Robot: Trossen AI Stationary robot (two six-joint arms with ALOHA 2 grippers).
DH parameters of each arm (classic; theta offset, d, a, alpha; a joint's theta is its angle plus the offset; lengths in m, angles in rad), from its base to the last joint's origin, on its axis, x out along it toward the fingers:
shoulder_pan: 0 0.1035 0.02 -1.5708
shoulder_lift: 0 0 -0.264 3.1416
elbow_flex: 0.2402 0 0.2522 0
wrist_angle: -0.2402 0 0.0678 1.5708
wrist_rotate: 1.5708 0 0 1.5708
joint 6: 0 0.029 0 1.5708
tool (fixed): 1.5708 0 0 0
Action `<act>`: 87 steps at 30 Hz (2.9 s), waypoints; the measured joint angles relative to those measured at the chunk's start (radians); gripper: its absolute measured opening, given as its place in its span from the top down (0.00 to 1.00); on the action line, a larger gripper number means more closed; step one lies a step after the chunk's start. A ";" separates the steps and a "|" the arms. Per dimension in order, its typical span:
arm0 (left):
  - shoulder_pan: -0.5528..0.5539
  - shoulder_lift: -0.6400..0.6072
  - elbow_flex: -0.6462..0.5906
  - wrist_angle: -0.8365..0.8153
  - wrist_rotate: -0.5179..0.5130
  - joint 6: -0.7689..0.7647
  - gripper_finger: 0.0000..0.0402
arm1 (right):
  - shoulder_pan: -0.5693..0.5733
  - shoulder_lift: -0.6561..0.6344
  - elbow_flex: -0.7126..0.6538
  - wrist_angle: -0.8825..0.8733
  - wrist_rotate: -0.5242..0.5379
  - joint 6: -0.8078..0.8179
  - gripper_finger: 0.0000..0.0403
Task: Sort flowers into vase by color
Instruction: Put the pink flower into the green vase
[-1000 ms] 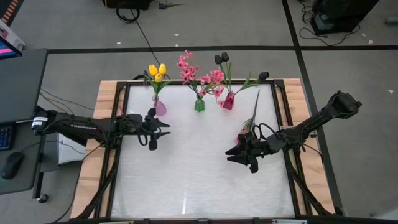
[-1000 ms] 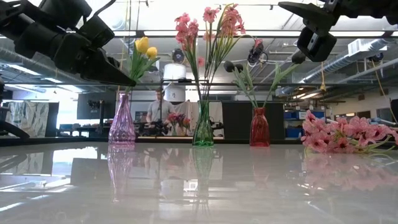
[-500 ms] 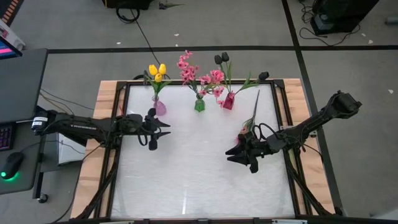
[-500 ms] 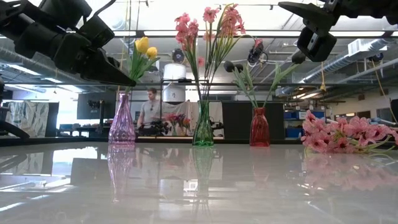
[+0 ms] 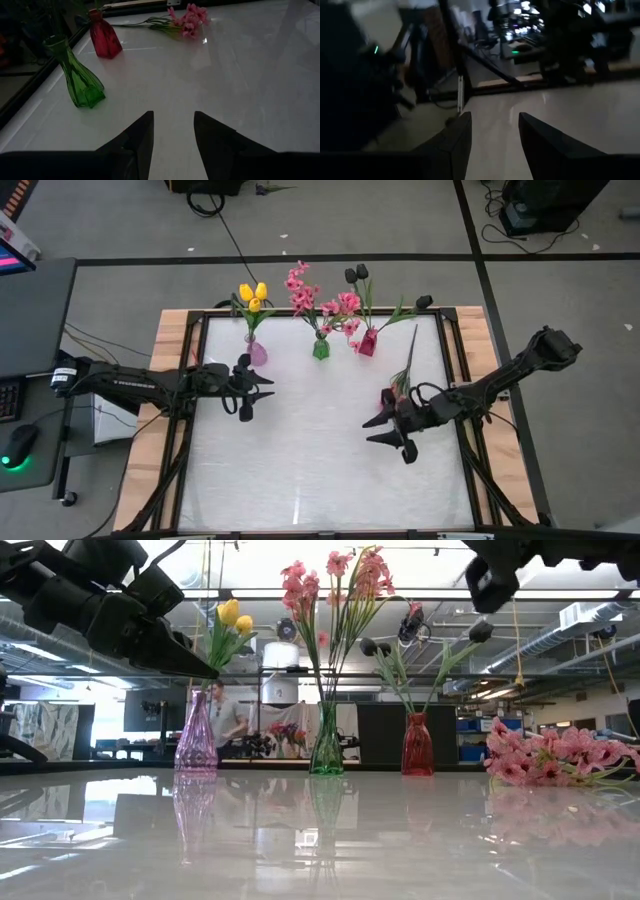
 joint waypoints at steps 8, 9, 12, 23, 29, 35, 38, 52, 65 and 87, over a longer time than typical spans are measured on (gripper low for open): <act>0.000 0.000 0.000 0.000 0.000 0.000 0.64 | -0.054 -0.129 0.124 -0.469 -0.045 -0.379 0.57; 0.000 0.000 0.000 0.000 0.000 0.000 0.64 | -0.067 -0.152 0.149 -0.576 -0.040 -0.412 0.57; 0.000 0.000 0.000 0.000 0.000 0.000 0.64 | -0.105 -0.209 0.236 -0.850 -0.046 -0.499 0.57; 0.000 0.000 0.001 0.000 0.000 0.000 0.64 | -0.204 -0.443 0.336 -1.523 -0.318 -0.882 0.57; 0.000 0.000 0.001 -0.001 0.000 0.000 0.64 | -0.187 -0.548 0.336 -1.745 -0.321 -1.100 0.57; 0.000 0.000 0.001 -0.001 0.000 0.000 0.64 | -0.170 -0.573 0.336 -1.867 -0.237 -1.284 0.57; 0.000 0.000 0.001 -0.001 0.000 0.000 0.64 | -0.182 -0.577 0.336 -1.870 -0.122 -1.374 0.57; 0.000 0.000 0.001 -0.001 0.000 0.000 0.64 | -0.324 -0.574 0.167 -1.652 -0.158 -1.498 0.57; 0.000 0.000 0.001 -0.001 0.000 0.000 0.64 | -0.411 -0.571 -0.026 -1.420 -0.139 -1.528 0.57; 0.000 0.000 0.001 -0.001 0.000 0.000 0.64 | -0.415 -0.387 -0.081 -1.207 -0.185 -1.472 0.57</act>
